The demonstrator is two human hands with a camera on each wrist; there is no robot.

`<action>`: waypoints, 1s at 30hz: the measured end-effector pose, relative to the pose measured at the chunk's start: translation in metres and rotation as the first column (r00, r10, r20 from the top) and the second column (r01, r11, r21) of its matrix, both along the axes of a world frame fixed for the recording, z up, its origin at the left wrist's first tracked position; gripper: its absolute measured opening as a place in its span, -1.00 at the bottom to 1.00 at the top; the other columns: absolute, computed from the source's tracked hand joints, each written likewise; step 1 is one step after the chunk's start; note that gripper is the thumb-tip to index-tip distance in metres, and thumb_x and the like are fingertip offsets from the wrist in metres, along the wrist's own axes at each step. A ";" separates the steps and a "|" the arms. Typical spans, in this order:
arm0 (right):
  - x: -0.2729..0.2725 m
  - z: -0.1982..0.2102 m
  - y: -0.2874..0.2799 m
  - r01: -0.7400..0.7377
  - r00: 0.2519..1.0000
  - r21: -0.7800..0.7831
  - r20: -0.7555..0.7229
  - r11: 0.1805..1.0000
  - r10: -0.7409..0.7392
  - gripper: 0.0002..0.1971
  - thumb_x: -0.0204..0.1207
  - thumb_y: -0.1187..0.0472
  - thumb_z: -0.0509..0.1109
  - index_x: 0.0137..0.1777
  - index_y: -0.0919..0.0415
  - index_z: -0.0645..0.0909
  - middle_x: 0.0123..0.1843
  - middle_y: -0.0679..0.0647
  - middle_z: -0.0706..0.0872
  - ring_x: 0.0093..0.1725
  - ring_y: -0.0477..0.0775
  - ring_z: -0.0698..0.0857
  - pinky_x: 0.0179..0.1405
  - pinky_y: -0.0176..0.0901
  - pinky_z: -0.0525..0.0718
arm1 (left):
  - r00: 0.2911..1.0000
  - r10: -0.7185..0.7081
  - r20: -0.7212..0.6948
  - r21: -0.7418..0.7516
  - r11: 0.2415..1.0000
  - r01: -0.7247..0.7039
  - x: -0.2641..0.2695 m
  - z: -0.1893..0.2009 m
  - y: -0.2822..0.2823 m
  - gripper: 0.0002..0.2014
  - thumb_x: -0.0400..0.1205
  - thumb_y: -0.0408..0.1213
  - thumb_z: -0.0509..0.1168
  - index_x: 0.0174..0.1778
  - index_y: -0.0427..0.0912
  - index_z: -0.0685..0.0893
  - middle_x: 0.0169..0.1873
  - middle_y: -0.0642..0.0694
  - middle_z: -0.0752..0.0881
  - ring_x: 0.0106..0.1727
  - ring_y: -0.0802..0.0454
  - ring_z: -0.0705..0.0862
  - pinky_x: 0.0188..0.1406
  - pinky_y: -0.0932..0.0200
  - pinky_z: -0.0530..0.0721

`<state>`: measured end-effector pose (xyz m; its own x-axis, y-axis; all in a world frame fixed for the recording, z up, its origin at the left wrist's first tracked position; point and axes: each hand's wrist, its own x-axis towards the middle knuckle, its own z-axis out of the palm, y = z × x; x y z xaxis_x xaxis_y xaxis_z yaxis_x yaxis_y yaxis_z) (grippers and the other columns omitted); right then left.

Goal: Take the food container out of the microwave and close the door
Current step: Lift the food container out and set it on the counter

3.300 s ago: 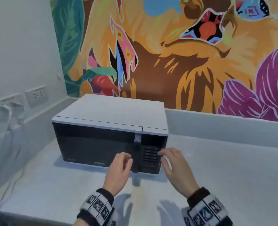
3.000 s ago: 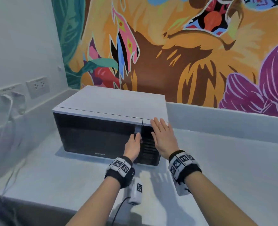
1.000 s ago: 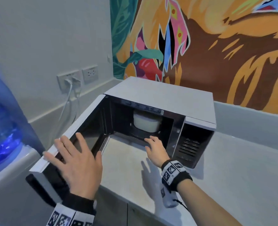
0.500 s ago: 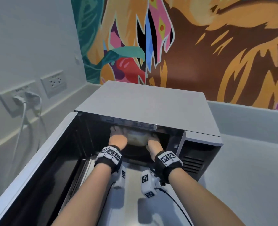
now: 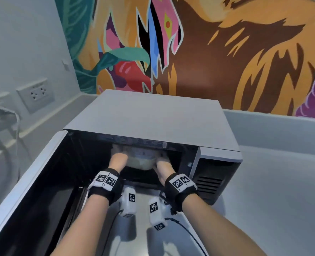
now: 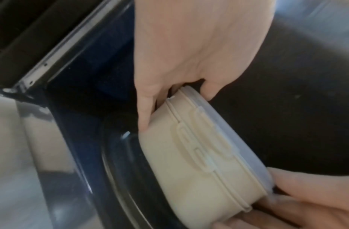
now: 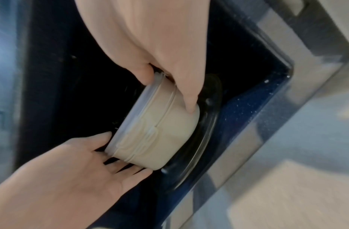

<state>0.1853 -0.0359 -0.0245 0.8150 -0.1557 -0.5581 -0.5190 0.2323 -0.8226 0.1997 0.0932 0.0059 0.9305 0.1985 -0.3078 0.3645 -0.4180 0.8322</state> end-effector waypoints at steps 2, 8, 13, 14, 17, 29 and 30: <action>-0.018 0.001 -0.001 -0.034 0.998 0.021 0.050 0.999 0.033 -0.62 0.65 0.31 0.01 0.44 0.39 0.33 0.39 0.27 0.52 0.26 0.15 0.50 0.53 0.07 0.41 | 0.997 0.075 0.023 -0.017 0.997 -0.074 -0.022 0.002 0.001 -0.61 0.70 -0.39 0.05 0.40 -0.54 0.41 0.42 -0.53 0.47 0.46 -0.39 0.46 0.43 -0.05 0.44; -0.101 0.000 -0.020 -0.140 0.961 0.029 0.244 0.990 0.129 -0.61 0.68 0.18 0.08 0.49 0.10 0.28 0.42 0.14 0.56 0.28 0.08 0.60 0.25 0.06 0.67 | 0.981 0.127 0.145 -0.052 0.991 -0.120 -0.113 -0.005 -0.016 -0.32 0.69 -0.13 0.15 0.65 -0.24 -0.02 0.55 -0.42 0.23 0.52 -0.33 0.32 0.53 -0.14 0.31; -0.198 -0.006 -0.072 -0.141 0.973 0.031 0.187 0.990 0.133 -0.63 0.70 0.11 0.05 0.49 -0.04 0.27 0.46 0.04 0.52 0.26 -0.03 0.54 -0.05 -0.23 0.59 | 0.993 0.063 0.099 -0.019 0.998 -0.061 -0.192 -0.034 -0.064 -0.36 0.65 -0.09 0.16 0.61 -0.12 0.04 0.52 -0.36 0.27 0.43 -0.39 0.43 0.47 -0.32 0.45; -0.214 -0.009 -0.086 -0.108 0.979 0.045 0.179 0.993 0.099 -0.64 0.71 0.11 0.04 0.49 0.01 0.27 0.45 0.05 0.52 0.22 -0.05 0.55 -0.10 -0.25 0.60 | 0.996 0.029 0.083 -0.021 0.999 -0.027 -0.205 -0.040 -0.079 -0.35 0.66 -0.09 0.15 0.62 -0.10 0.03 0.53 -0.34 0.26 0.44 -0.38 0.43 0.47 -0.32 0.46; -0.256 -0.017 -0.135 -0.013 0.988 0.011 0.154 1.000 0.011 -0.66 0.72 0.11 0.00 0.47 0.06 0.26 0.38 0.04 0.51 0.09 -0.12 0.57 -0.18 -0.21 0.65 | 0.996 -0.065 0.057 -0.052 0.996 0.068 -0.233 -0.051 -0.129 -0.35 0.67 -0.12 0.14 0.64 -0.12 0.02 0.56 -0.35 0.26 0.48 -0.36 0.41 0.51 -0.23 0.42; -0.314 -0.027 -0.300 0.307 0.951 -0.172 0.026 0.936 -0.308 -0.62 0.66 0.22 0.05 0.47 0.12 0.29 0.35 0.14 0.49 0.26 0.15 0.45 0.11 0.22 0.62 | 0.959 -0.282 0.008 -0.252 0.928 0.274 -0.279 -0.078 -0.292 -0.40 0.57 -0.26 0.23 0.54 -0.20 0.23 0.43 -0.29 0.50 0.35 -0.29 0.58 0.41 -0.17 0.56; -0.314 -0.028 -0.306 0.310 0.950 -0.175 0.023 0.934 -0.311 -0.63 0.66 0.21 0.07 0.46 0.11 0.30 0.38 0.15 0.48 0.28 0.15 0.44 0.08 0.21 0.63 | 0.959 -0.285 0.015 -0.250 0.927 0.279 -0.281 -0.079 -0.297 -0.40 0.58 -0.26 0.23 0.55 -0.21 0.23 0.43 -0.29 0.49 0.35 -0.29 0.58 0.41 -0.15 0.57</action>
<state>-0.1289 -0.3423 -0.0522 0.7072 -0.4962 -0.5036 -0.4485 0.2358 -0.8621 -0.0815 -0.2041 -0.0730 0.9298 -0.1558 -0.3334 0.2800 -0.2883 0.9157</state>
